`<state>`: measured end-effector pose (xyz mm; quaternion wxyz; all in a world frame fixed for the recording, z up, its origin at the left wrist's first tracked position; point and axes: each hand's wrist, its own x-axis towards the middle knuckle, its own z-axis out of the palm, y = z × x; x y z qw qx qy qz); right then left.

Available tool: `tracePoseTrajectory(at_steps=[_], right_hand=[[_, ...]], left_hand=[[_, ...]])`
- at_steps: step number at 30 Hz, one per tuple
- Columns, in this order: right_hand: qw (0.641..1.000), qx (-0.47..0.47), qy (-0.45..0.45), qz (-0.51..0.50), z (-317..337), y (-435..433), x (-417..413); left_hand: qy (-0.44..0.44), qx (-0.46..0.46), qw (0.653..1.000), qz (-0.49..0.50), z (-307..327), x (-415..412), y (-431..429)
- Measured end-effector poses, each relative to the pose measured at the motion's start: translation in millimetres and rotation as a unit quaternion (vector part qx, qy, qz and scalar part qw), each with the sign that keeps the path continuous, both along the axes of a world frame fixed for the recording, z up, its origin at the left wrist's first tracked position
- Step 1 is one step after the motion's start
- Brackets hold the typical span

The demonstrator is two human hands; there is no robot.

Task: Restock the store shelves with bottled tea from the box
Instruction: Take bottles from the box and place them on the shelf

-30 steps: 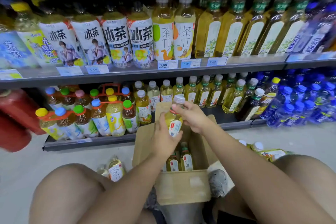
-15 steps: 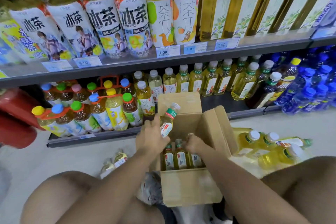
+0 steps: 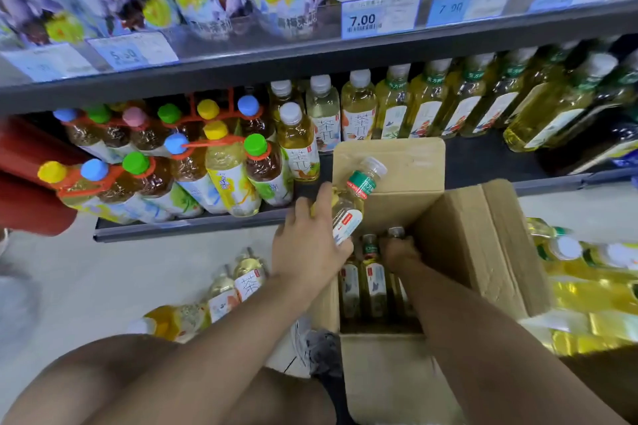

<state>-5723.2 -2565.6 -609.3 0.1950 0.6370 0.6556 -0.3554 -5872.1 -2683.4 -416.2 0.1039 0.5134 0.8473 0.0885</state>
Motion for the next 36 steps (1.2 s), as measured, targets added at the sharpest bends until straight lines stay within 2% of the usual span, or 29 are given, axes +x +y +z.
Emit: tracePoseTrajectory(at_steps=[5,8,11,15,19,24,28,36], right_hand=[[0.995,0.073,0.030,-0.053,2.6,-1.6,-5.9],[0.987,0.051,0.089,-0.124,23.9,-1.0,-8.8],[0.981,0.041,0.108,-0.156,43.9,5.1,-2.5],[0.990,0.061,0.107,-0.071,74.8,3.0,3.8],[0.968,0.162,0.184,-0.052,124.6,-11.8,10.8],[0.935,0.232,0.269,0.002,224.6,-21.7,29.2],[0.896,0.294,0.330,0.048,328.3,-38.6,49.0],[0.813,0.396,0.417,0.087,516.3,-61.5,75.0]], left_hand=[[0.001,0.003,1.000,-0.002,-1.8,-1.8,4.4],[0.005,0.005,1.000,0.001,0.0,-1.9,4.2],[-0.001,0.006,1.000,0.000,4.5,1.1,1.7],[-0.039,0.015,0.999,0.010,10.8,2.5,-0.3],[-0.145,0.053,0.986,0.060,26.2,8.4,-6.7],[-0.254,0.164,0.949,0.084,71.8,26.9,-15.4],[-0.240,0.219,0.943,0.072,142.7,39.4,-17.2],[-0.209,0.318,0.924,-0.024,296.0,58.6,-34.0]])
